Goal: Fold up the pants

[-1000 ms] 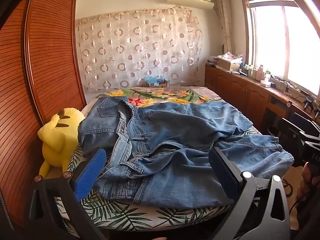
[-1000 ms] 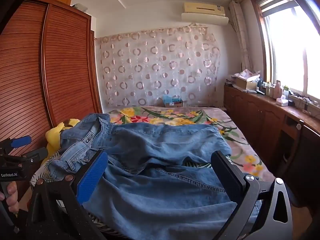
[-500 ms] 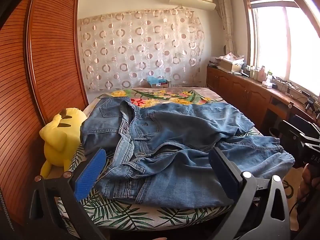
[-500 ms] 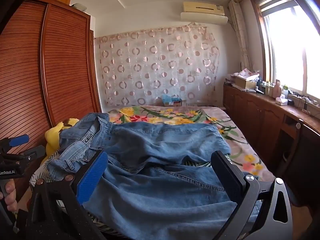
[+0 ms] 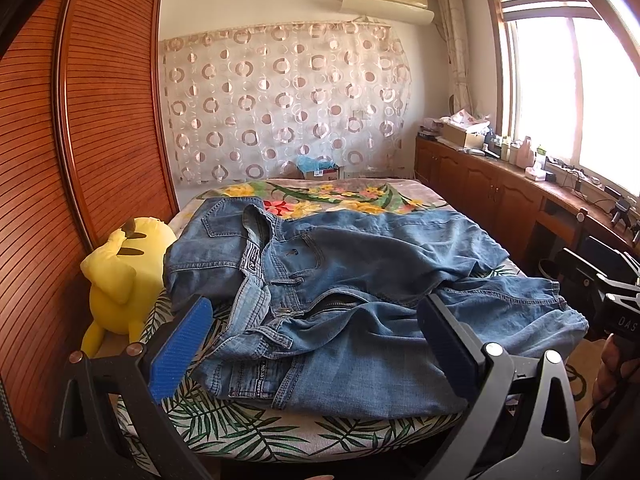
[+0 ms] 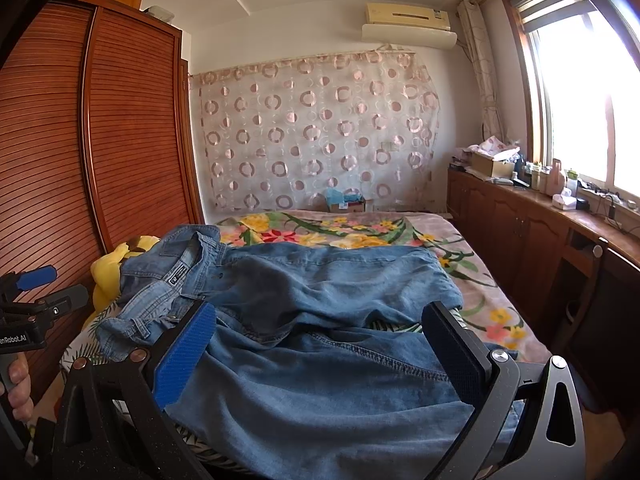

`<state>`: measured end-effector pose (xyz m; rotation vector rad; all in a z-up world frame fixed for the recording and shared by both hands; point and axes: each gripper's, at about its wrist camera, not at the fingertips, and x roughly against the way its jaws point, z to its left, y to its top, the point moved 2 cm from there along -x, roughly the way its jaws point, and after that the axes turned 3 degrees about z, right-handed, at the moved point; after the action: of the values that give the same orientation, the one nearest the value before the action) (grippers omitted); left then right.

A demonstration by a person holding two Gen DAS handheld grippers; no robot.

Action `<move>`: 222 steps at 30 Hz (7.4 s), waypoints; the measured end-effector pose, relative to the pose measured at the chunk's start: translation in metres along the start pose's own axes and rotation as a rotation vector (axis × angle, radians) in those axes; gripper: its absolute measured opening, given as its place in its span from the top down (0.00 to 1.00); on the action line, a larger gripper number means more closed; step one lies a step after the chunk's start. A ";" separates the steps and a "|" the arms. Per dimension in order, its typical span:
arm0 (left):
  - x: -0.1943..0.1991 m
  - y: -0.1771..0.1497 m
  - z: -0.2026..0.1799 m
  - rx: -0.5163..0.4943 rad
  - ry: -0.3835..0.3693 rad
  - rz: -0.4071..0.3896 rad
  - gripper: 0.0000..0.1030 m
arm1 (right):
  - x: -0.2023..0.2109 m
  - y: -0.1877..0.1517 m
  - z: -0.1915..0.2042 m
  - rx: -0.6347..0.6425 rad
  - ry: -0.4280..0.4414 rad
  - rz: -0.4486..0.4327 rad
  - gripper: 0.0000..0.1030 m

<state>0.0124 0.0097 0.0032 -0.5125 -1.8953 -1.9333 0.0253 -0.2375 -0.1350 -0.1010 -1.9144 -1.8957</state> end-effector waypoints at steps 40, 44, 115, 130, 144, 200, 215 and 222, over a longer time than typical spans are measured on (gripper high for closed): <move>0.001 -0.001 0.001 -0.001 0.002 -0.005 0.01 | 0.000 0.000 0.003 0.003 0.003 -0.003 0.00; 0.001 -0.001 0.001 0.000 0.001 -0.005 0.01 | 0.000 0.000 0.003 0.002 0.003 -0.003 0.00; -0.164 -0.066 0.059 -0.027 -0.126 0.422 0.65 | -0.072 -0.005 -0.016 0.050 0.088 0.189 0.08; -0.134 -0.048 0.100 -0.012 -0.051 0.350 0.86 | -0.064 -0.006 -0.031 0.029 0.047 0.190 0.08; -0.128 -0.019 0.070 -0.046 -0.095 0.270 0.51 | -0.054 -0.003 -0.067 -0.025 -0.101 0.195 0.08; -0.118 -0.063 0.106 0.066 -0.023 0.273 0.21 | -0.028 -0.021 -0.132 -0.095 -0.172 0.416 0.52; -0.114 -0.070 0.115 0.076 -0.013 0.274 0.21 | -0.053 0.054 -0.140 -0.023 -0.243 0.249 0.95; -0.113 -0.075 0.111 0.062 -0.015 0.284 0.21 | -0.090 0.030 -0.140 -0.037 -0.236 0.366 0.94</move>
<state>0.0709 0.1236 -0.1163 -0.7352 -1.7761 -1.6877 0.1527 -0.3479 -0.1449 -0.6660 -1.8501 -1.7291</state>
